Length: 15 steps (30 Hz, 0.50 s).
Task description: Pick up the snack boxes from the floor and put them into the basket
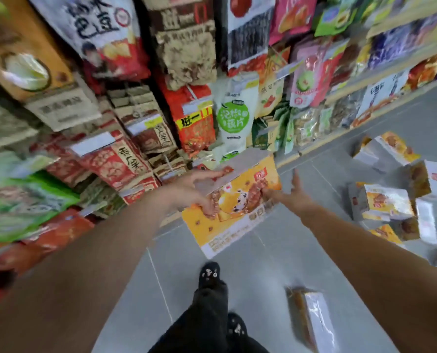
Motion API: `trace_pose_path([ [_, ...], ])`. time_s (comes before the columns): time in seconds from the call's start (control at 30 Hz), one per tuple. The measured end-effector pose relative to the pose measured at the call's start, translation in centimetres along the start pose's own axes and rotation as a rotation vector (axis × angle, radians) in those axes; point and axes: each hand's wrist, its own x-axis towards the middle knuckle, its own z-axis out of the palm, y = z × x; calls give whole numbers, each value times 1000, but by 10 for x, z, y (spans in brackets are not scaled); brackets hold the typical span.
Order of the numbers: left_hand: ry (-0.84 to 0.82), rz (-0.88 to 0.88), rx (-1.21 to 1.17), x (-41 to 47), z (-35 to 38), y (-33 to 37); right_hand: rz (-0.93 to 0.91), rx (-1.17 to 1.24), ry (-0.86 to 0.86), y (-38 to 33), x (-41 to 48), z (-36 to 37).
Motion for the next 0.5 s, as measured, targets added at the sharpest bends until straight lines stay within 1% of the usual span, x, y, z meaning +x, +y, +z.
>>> trace_pose_path([
  [0.03,-5,2,29,-22,-4,-5,-22,-66,-114,-8,-8,6],
  [0.13,16,-11,125,-89,-8,-28,0,-267,-478,-25,-39,38],
  [0.2,44,-31,143,-133,-9,-49,44,-335,-649,-24,-56,63],
  [0.27,89,-60,110,-172,-9,-69,80,-344,-732,-29,-77,88],
  [0.37,184,-113,67,-234,-10,-108,52,-415,-843,-41,-115,132],
  [0.4,202,-131,35,-252,-11,-120,50,-431,-854,-46,-127,148],
  [0.5,263,-178,-3,-306,-13,-158,-8,-415,-799,-57,-164,202],
])
